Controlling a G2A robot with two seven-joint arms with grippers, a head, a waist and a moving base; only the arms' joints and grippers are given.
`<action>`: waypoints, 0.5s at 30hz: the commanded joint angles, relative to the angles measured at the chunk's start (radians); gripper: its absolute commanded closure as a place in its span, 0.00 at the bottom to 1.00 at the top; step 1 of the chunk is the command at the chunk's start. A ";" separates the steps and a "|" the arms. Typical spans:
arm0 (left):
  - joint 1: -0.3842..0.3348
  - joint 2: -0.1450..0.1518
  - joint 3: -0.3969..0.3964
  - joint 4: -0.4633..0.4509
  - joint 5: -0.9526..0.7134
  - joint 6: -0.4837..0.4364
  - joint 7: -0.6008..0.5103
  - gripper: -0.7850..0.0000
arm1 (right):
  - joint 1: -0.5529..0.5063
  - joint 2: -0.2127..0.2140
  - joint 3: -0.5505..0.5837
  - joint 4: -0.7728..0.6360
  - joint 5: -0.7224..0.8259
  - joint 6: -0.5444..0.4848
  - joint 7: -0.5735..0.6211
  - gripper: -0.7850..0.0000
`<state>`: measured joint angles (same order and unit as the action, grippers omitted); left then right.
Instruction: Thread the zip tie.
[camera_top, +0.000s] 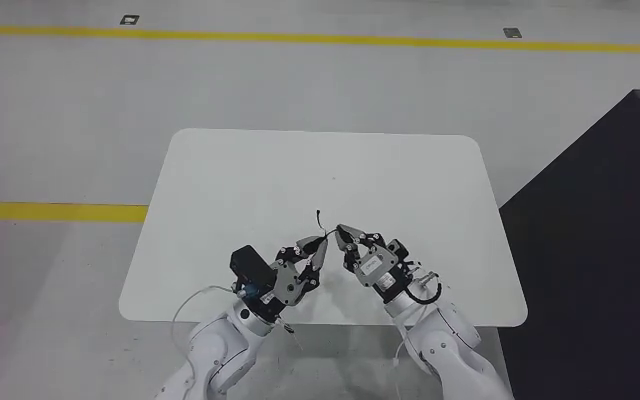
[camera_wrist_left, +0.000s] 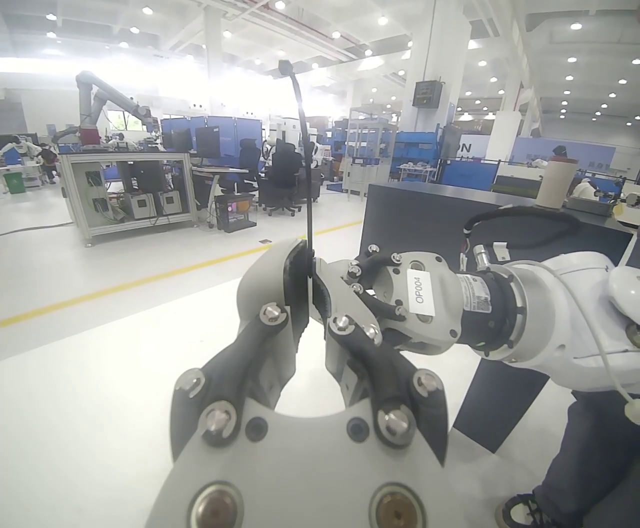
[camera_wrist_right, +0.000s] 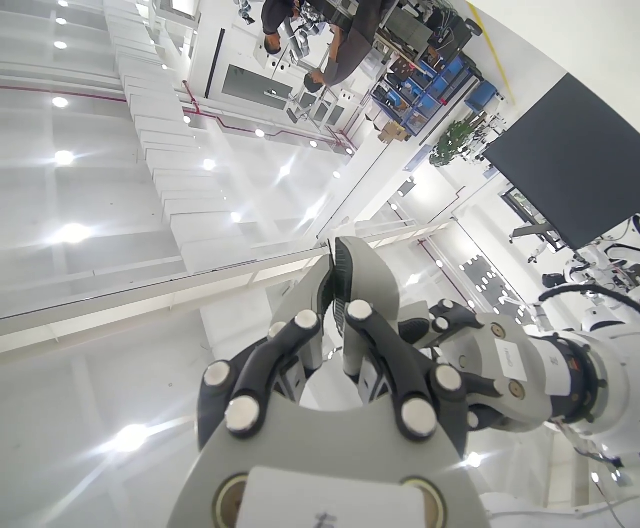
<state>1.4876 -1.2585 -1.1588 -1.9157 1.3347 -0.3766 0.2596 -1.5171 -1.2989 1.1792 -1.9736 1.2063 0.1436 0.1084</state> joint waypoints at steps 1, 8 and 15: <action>-0.002 0.001 0.000 0.006 0.009 -0.003 -0.010 1.00 | -0.001 -0.001 0.003 -0.005 0.003 -0.005 0.007 1.00; -0.009 0.006 -0.005 0.016 0.064 -0.021 -0.022 1.00 | -0.006 -0.004 0.015 -0.023 0.017 -0.034 0.029 1.00; -0.020 0.010 -0.014 0.034 0.110 -0.010 -0.026 1.00 | -0.009 -0.006 0.023 -0.030 0.033 -0.044 0.045 1.00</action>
<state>1.4701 -1.2492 -1.1716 -1.8846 1.4346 -0.3877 0.2336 -1.5268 -1.3051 1.2014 -2.0022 1.2398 0.0993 0.1527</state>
